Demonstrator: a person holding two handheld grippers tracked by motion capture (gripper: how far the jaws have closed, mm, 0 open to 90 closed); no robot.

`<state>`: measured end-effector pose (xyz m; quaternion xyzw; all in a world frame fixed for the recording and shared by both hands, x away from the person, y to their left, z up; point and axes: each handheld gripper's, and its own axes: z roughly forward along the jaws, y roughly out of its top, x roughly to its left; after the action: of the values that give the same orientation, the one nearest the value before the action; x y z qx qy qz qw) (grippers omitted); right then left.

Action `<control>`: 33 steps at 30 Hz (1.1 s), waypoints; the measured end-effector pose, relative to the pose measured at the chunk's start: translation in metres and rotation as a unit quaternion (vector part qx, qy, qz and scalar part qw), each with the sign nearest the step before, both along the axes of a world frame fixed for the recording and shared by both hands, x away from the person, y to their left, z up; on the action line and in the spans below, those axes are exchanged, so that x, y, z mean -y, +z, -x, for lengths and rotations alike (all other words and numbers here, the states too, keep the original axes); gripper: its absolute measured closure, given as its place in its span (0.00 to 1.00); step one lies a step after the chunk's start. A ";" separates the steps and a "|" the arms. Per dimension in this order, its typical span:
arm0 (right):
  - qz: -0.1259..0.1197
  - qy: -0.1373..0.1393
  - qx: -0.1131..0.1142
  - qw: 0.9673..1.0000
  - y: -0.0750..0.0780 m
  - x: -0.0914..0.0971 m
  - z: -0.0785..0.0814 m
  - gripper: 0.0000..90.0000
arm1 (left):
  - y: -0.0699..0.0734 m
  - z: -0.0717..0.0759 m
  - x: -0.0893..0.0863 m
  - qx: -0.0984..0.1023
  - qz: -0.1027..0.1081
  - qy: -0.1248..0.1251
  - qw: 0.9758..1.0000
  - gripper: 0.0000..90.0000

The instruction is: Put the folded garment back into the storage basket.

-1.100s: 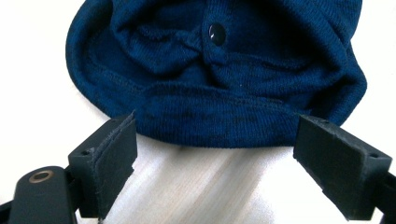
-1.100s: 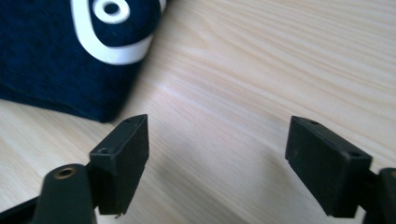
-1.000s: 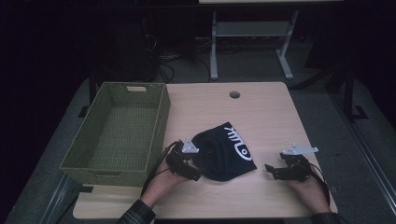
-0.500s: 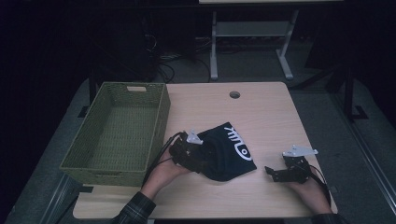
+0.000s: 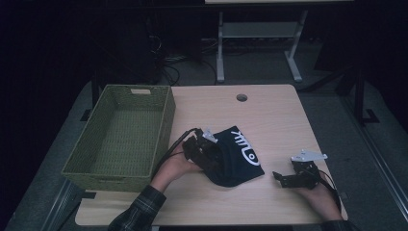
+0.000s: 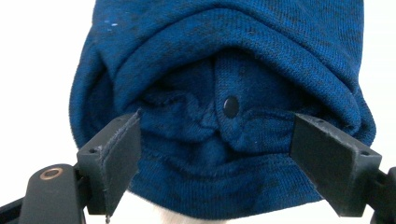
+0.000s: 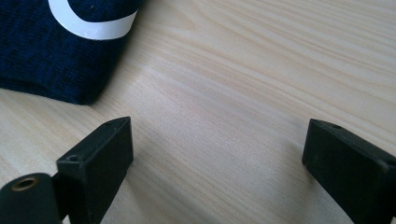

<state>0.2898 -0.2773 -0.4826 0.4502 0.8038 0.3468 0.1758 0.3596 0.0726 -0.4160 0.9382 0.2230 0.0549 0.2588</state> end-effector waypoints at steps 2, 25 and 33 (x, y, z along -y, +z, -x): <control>0.001 0.000 0.000 1.000 0.000 0.000 0.000 0.09 | -0.002 -0.003 0.004 -0.003 -0.013 -0.006 1.000 0.18; 0.002 0.003 0.001 1.000 0.000 0.000 0.000 0.09 | -0.029 -0.015 0.008 -0.030 -0.055 -0.033 0.997 0.44; 0.002 0.003 0.001 1.000 0.000 0.000 0.000 0.09 | -0.027 -0.014 0.008 -0.038 -0.045 -0.041 0.997 0.76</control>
<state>0.2901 -0.2777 -0.4827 0.4473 0.8055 0.3464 0.1763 0.3740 0.0650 -0.4429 0.9586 0.1916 0.0188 0.2100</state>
